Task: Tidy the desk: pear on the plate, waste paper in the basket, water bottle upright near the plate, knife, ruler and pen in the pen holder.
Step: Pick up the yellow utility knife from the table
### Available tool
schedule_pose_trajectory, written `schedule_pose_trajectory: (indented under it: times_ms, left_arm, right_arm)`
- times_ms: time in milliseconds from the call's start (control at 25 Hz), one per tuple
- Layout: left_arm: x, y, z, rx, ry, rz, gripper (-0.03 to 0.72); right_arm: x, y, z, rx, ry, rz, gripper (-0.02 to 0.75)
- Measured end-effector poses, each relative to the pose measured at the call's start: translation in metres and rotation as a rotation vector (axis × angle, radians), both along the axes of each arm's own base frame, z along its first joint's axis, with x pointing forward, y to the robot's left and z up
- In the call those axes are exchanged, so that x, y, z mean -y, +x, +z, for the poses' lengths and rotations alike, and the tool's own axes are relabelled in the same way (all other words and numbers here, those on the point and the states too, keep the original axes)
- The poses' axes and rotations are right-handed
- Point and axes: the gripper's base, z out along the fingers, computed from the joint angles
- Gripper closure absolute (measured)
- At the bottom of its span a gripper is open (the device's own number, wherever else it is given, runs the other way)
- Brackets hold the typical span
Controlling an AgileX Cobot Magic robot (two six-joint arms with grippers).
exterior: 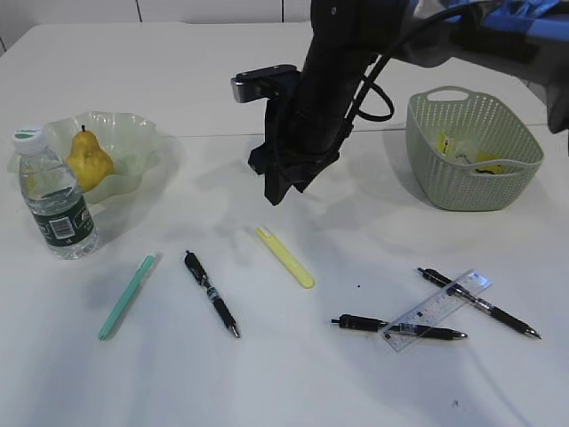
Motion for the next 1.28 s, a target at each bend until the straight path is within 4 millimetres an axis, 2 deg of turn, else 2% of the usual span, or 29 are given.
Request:
schedule_pose_trajectory:
  times_ms: [400,1040,1280]
  left_arm:
    - [0.0,-0.006,-0.004,-0.077,0.002,-0.005,0.096]
    - [0.0,-0.008,-0.005,-0.097,0.004,-0.006,0.096]
    - [0.0,-0.008,-0.005,-0.097,0.004,-0.006,0.096]
  right_arm:
    - [-0.009,0.001,-0.03,-0.053,-0.024,0.013,0.332]
    - [-0.015,0.011,-0.023,0.051,0.04,-0.023,0.332]
    - [-0.019,0.013,-0.032,0.04,0.065,-0.033,0.332]
